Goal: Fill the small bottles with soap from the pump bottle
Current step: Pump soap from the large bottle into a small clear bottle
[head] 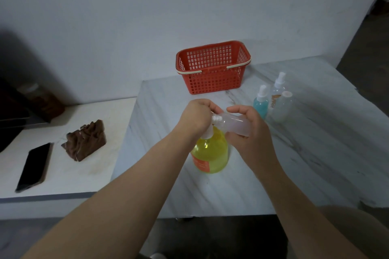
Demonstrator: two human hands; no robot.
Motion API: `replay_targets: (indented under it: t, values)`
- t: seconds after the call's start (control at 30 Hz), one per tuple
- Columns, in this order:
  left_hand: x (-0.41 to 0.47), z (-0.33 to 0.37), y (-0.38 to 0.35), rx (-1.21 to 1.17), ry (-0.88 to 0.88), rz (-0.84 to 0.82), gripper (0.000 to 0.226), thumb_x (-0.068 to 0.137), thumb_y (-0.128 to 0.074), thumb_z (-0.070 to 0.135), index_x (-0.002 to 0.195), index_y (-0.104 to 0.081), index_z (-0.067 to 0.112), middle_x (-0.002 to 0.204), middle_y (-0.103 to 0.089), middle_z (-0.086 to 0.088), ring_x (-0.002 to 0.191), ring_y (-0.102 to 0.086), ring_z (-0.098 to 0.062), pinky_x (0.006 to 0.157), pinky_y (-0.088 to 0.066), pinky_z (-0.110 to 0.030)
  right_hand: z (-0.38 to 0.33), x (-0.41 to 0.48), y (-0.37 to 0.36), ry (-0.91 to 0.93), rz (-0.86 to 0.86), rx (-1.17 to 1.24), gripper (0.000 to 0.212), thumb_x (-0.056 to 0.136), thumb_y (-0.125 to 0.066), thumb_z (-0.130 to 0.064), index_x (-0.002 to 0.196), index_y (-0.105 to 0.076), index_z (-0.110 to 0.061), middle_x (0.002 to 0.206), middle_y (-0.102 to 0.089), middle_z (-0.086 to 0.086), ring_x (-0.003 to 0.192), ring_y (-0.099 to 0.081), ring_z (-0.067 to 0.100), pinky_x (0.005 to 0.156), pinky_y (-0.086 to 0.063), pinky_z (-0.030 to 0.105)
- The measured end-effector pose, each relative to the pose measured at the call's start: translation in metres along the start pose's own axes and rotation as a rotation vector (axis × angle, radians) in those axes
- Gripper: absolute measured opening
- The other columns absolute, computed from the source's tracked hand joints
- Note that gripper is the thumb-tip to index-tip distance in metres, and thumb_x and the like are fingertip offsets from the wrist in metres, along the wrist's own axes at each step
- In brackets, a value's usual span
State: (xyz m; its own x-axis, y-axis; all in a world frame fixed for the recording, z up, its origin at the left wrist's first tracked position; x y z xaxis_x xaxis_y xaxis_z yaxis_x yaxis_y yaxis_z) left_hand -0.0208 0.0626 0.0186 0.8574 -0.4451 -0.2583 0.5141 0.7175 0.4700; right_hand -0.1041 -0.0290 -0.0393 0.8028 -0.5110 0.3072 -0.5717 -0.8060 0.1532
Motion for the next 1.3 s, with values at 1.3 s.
replay_targets:
  t: [1.3]
  values:
    - [0.003, -0.007, 0.000, -0.050, 0.003, 0.087, 0.037, 0.079, -0.039, -0.015, 0.069, -0.061, 0.013, 0.077, -0.062, -0.009, 0.069, -0.056, -0.018, 0.059, -0.044, -0.024, -0.003, 0.000, 0.001, -0.031, 0.001, 0.041, 0.042, 0.066, -0.071, -0.004, 0.102, -0.059, -0.021, 0.090, -0.061, -0.013, 0.073, -0.056, -0.006, 0.063, -0.041, 0.007]
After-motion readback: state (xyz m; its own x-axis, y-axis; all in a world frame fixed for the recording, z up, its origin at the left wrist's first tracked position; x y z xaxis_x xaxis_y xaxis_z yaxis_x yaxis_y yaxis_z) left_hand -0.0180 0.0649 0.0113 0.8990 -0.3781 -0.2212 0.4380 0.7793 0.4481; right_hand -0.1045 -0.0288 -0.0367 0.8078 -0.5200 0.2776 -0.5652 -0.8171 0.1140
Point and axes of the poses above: each hand's wrist, its own x-axis towards the middle knuckle, its own y-axis out of the back of the hand, z = x × y, the point moved 2 cm from there along x, towards the middle knuckle
